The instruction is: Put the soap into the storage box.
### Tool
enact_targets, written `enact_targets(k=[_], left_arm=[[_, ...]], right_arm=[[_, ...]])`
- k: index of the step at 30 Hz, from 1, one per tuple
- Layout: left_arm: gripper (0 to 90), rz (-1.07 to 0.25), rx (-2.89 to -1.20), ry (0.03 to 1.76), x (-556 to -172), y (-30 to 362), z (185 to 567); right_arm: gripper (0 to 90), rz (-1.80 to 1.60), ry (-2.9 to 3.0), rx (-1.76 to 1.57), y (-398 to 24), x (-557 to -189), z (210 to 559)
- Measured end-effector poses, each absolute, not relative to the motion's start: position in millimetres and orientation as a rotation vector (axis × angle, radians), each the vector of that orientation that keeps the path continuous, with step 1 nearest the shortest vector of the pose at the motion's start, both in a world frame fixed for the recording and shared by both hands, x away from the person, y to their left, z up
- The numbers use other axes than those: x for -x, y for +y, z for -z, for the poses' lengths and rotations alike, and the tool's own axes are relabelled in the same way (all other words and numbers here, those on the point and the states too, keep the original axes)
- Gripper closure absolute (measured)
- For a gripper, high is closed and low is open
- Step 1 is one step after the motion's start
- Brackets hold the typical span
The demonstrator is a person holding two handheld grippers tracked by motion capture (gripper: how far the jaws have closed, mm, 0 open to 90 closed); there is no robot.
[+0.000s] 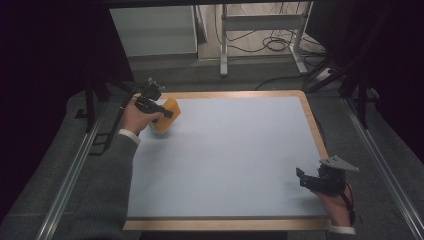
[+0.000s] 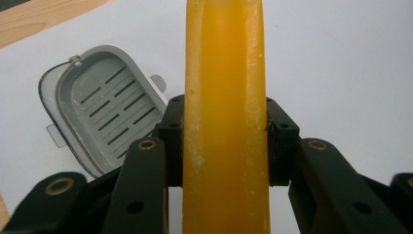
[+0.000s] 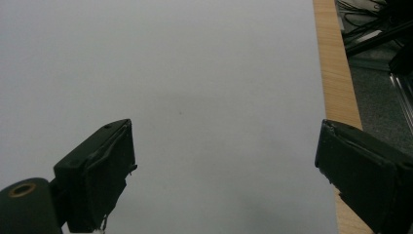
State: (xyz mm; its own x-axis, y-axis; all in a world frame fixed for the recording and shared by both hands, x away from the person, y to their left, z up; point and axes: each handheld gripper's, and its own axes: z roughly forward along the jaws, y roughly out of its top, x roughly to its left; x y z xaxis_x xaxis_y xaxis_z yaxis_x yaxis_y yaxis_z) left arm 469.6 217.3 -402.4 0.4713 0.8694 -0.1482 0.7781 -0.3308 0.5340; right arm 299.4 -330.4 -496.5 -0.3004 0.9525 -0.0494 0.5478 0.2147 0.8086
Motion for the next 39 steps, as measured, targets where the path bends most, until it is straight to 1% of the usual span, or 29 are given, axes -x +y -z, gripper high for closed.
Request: enact_targets(k=[10,27,39], left_arm=[[61.4,-0.224,-2.090,1.467,-489,233,408],[61.4,-0.243,-2.056,1.545,-499,249,408],[61.4,-0.237,-2.004,1.602,-512,251,418]], right_arm=[[7.5,-0.946,1.923,-1.393,-333,-299,495],[7.5,-0.937,1.929,-1.398,-333,-300,498],[7.5,-0.934,1.925,-1.404,-334,-300,498]])
